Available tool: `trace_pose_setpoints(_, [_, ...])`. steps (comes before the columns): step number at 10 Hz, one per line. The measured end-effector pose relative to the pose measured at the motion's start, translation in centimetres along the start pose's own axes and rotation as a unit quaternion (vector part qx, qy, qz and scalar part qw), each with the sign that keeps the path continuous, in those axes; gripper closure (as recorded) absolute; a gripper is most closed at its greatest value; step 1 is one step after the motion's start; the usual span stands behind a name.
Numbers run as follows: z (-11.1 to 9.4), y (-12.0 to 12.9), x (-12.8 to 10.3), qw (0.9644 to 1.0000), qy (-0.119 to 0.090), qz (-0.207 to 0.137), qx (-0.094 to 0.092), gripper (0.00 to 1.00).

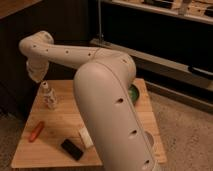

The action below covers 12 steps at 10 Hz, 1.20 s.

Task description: Knock the bottle over

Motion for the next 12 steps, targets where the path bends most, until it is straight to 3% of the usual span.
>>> trace_pose_setpoints(4, [1.6, -1.3, -1.4, 1.0000, 0.003, -0.006, -0.007, 1.00])
trace_pose_setpoints(7, [2.7, -3.1, -3.8, 0.9998, 0.002, -0.011, -0.016, 1.00])
trace_pose_setpoints(9, [3.5, -4.4, -4.1, 0.9992, 0.000, -0.003, -0.040, 1.00])
trace_pose_setpoints(12, [3.9, -5.9, -3.7, 0.9955, -0.011, 0.017, -0.092, 1.00])
